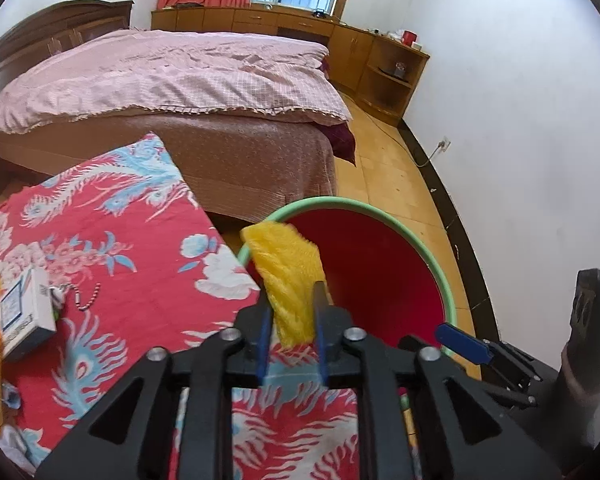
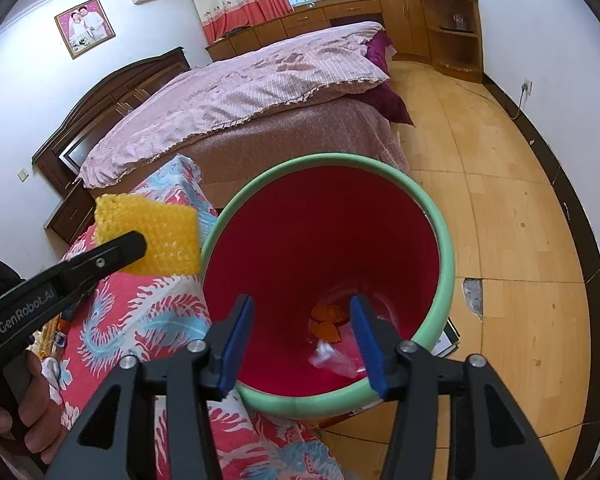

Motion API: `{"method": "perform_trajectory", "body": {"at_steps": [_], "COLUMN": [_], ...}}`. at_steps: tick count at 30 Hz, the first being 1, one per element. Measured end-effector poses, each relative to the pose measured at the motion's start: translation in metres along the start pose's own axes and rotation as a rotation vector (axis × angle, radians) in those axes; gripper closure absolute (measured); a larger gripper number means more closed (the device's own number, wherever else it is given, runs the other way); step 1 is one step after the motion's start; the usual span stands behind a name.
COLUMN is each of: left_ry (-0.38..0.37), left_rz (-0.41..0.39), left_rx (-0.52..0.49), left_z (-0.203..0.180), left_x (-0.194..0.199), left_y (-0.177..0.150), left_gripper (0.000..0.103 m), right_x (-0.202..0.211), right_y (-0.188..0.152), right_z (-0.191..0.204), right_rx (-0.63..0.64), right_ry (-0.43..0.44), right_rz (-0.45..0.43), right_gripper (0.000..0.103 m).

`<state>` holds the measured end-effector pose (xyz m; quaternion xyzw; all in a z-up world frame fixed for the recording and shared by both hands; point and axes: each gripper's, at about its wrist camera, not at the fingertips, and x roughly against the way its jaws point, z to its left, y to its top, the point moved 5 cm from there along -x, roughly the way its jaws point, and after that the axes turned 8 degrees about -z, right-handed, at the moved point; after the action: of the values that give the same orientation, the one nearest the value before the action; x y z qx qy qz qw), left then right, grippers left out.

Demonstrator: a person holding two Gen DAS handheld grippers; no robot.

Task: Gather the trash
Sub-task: 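Open the left gripper over the bucket while the right gripper releases the plastic bag into it, then move both open grippers back from the bucket toward the table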

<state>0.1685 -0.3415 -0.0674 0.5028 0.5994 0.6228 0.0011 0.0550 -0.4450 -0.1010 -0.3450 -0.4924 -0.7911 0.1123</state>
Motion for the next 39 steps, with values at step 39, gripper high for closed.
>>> {"method": "perform_trajectory", "body": {"at_steps": [39], "left_ry": [0.227], "left_rz": [-0.095], "left_rx": [0.161], "left_z": [0.079], "left_x": [0.121], "left_y": [-0.025], "left_gripper": [0.061], "right_x": [0.057], "right_y": [-0.009], "right_z": [0.061], "right_rx": [0.071], "right_ry": [0.068], "right_rz": [-0.074], "right_gripper": [0.024]}}
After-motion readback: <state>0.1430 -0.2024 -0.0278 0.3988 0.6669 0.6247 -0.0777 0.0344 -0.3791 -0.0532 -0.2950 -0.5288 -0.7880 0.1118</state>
